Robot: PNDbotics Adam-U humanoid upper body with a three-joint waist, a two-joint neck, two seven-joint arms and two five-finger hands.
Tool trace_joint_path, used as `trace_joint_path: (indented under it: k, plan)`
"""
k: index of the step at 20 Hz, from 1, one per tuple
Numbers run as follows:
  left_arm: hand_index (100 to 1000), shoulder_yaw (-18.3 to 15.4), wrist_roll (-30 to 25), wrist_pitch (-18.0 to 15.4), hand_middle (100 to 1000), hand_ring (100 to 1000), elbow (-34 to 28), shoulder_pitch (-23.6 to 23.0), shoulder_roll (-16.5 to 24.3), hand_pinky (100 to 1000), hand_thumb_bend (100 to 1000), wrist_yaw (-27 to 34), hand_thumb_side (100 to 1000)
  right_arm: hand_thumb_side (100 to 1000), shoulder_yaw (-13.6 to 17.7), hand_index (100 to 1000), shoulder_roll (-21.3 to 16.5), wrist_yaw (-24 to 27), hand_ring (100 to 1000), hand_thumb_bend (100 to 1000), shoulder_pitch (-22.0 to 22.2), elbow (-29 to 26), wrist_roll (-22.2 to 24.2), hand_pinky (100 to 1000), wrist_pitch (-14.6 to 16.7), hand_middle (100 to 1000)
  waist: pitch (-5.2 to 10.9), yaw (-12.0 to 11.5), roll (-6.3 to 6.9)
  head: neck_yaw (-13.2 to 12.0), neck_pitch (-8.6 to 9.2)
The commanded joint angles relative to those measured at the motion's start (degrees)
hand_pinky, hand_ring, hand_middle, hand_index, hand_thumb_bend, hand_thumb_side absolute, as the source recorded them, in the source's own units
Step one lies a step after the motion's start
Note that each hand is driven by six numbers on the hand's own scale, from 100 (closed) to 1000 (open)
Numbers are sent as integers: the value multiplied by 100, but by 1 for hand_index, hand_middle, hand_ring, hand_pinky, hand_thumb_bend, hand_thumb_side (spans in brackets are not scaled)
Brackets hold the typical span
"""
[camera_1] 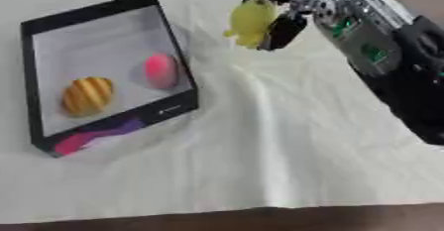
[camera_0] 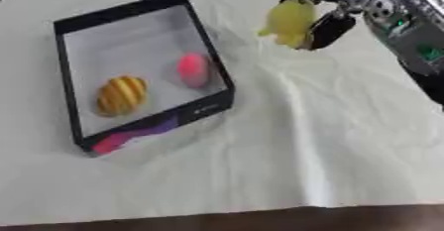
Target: Pick up objects on the table and place them in the box.
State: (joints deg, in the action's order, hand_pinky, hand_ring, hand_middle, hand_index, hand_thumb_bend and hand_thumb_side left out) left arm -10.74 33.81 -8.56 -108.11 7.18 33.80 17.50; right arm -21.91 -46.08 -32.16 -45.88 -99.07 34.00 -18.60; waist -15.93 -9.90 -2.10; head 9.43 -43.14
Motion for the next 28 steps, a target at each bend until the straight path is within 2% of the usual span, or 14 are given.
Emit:
trace_joint_path:
  k: [1, 4, 7, 11, 14, 15, 16, 21, 25, 28]
  plan:
    - [847, -49, 2, 3, 840, 843, -56, 17, 223, 769, 463, -45, 630, 100, 319, 725, -346, 342, 585, 371, -104, -420, 16, 676, -124, 579, 113, 11, 12, -36, 7]
    - [847, -49, 6, 5, 840, 842, -57, 12, 230, 769, 461, -49, 629, 100, 519, 725, -354, 553, 581, 361, -400, -706, -192, 680, -212, 575, 127, 31, 25, -36, -3]
    - [848, -46, 5, 6, 841, 842, -61, 5, 236, 769, 464, -51, 627, 100, 607, 725, -100, 594, 582, 352, -1044, -901, -365, 686, -211, 576, 152, 69, 46, 9, -23]
    - [849, -18, -23, 4, 842, 842, -86, 40, 237, 769, 465, -42, 624, 100, 400, 725, 736, 319, 585, 350, -1892, -694, -300, 690, -16, 580, 178, 65, 87, 96, -37]
    - [849, 3, -48, 5, 842, 842, -112, 88, 244, 769, 466, -29, 622, 100, 126, 722, 1483, -38, 588, 351, -2318, -324, -54, 694, 299, 585, 181, 5, 108, 169, -47]
    - [850, 13, -57, 9, 843, 842, -116, 105, 245, 769, 466, -21, 622, 100, 32, 722, 1735, -180, 591, 424, -2399, -179, 56, 696, 431, 586, 180, -19, 112, 196, -48]
    - [850, 24, -67, 14, 843, 842, -118, 126, 245, 769, 466, -13, 622, 100, -47, 722, 1963, -333, 592, 352, -2452, -27, 163, 697, 569, 589, 177, -41, 116, 221, -48]
    - [851, 54, -111, 12, 844, 841, -161, 279, 240, 769, 469, 19, 615, 100, -350, 726, 2918, -1104, 604, 359, -2398, 926, 653, 702, 1209, 602, 152, -161, 111, 346, -29]
    - [851, 76, -133, 17, 844, 841, -178, 369, 205, 769, 471, 44, 616, 100, -372, 731, 3463, -1695, 606, 360, -2221, 1688, 425, 702, 1418, 603, 99, -250, 119, 420, 23]
    - [851, 76, -134, 19, 844, 841, -177, 395, 188, 769, 472, 56, 616, 100, -392, 749, 3695, -1953, 621, 379, -2049, 2212, 143, 715, 1462, 619, 67, -279, 115, 445, 47]
